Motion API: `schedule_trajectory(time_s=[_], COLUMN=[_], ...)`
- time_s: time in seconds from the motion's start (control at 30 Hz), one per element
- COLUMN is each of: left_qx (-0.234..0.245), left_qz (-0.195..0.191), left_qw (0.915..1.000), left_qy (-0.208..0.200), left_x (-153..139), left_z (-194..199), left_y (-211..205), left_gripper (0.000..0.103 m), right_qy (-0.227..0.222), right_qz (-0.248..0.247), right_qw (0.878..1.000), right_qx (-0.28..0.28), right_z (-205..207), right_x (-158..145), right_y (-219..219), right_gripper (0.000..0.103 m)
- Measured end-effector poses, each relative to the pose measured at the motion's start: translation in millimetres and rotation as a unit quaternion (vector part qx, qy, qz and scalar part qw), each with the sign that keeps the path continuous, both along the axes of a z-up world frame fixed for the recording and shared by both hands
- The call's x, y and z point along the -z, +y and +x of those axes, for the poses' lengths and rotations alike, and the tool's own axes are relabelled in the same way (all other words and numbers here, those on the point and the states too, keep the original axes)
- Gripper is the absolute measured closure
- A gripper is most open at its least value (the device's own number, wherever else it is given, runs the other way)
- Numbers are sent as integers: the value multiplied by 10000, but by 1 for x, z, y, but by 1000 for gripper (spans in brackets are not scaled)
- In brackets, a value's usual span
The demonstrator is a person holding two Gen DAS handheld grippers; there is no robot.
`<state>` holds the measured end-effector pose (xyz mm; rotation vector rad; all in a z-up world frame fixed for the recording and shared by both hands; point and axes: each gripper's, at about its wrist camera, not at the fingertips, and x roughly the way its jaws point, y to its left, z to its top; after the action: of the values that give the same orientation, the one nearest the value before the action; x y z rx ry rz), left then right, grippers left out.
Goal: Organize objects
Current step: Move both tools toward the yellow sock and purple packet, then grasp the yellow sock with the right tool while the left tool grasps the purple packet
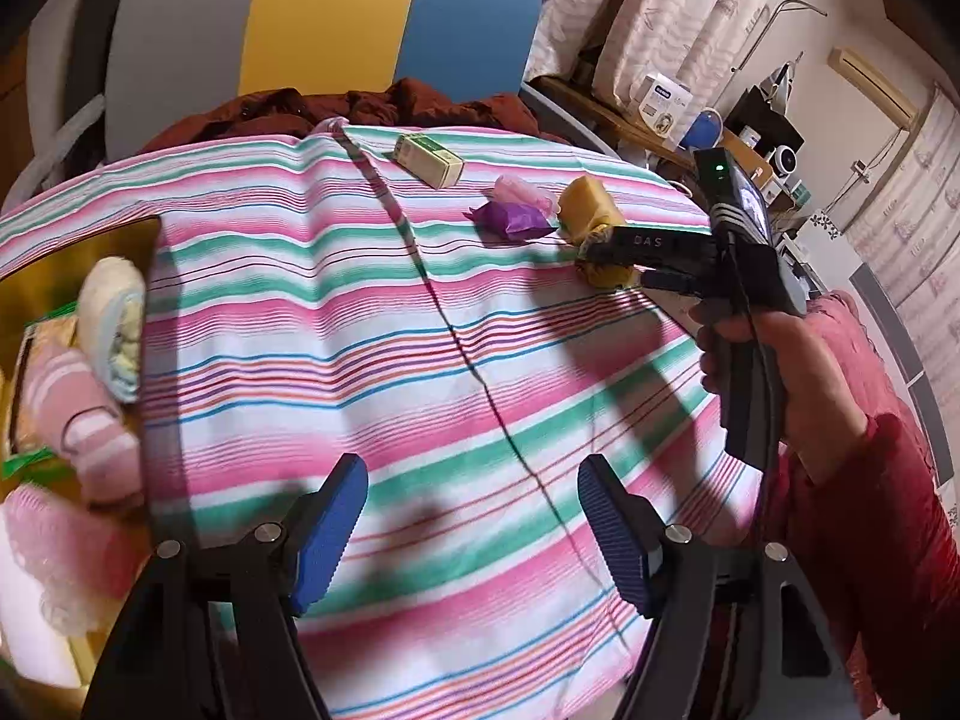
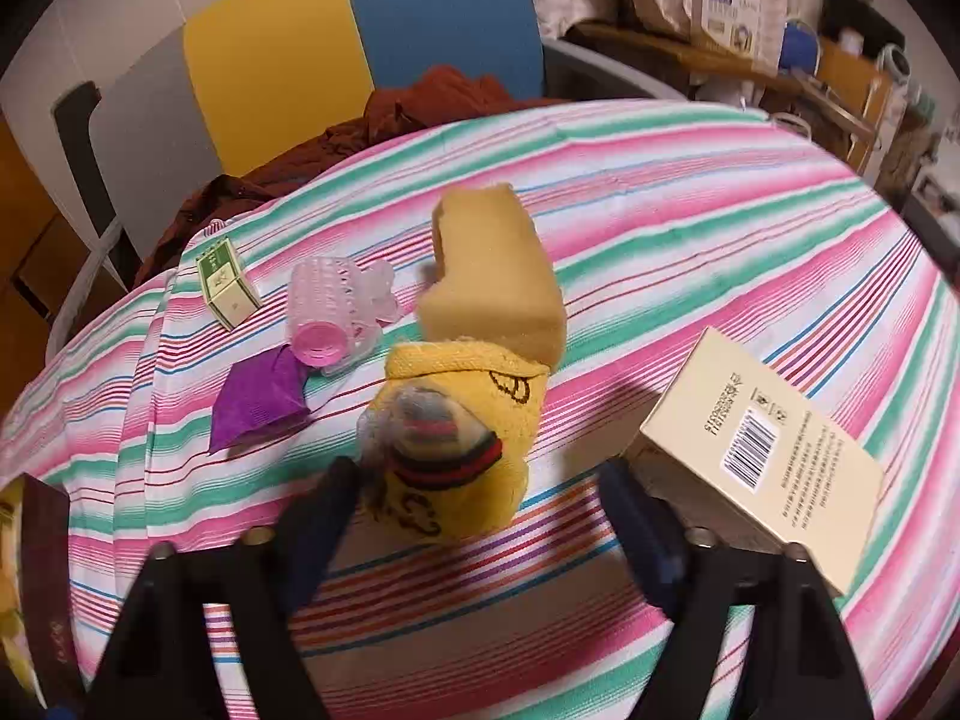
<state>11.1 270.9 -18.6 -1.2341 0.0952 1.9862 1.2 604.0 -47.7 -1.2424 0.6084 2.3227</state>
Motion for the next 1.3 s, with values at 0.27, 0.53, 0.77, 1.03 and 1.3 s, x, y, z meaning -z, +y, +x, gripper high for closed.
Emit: schedule_trajectory(time_s=[0.27,0.53,0.77,1.03,1.3], left_qx=[-98,-168,-95,421,1099], left_qz=[-100,-264,-438,-1261,-1318], left_qw=[9998,9995,9990,9874,9774], left_qy=[-129,-21,-33,854,1236], left_x=[7,9,20,31,41], left_z=[-27,-61,-89,-113,-118], left_y=[35,84,136,188,215], left_gripper=[29,29,28,18,18], right_qy=[-83,55,-15,-113,-173], right_qz=[-96,-855,-704,-601,-610], right_qw=[9991,9961,9972,9977,9976], right_qx=[-407,-215,-255,-281,-280], right_z=[1,21,18,13,12], right_x=[-5,-5,-6,-6,-4], right_y=[-21,-9,-11,-10,-10], right_gripper=[62,63,63,63,63])
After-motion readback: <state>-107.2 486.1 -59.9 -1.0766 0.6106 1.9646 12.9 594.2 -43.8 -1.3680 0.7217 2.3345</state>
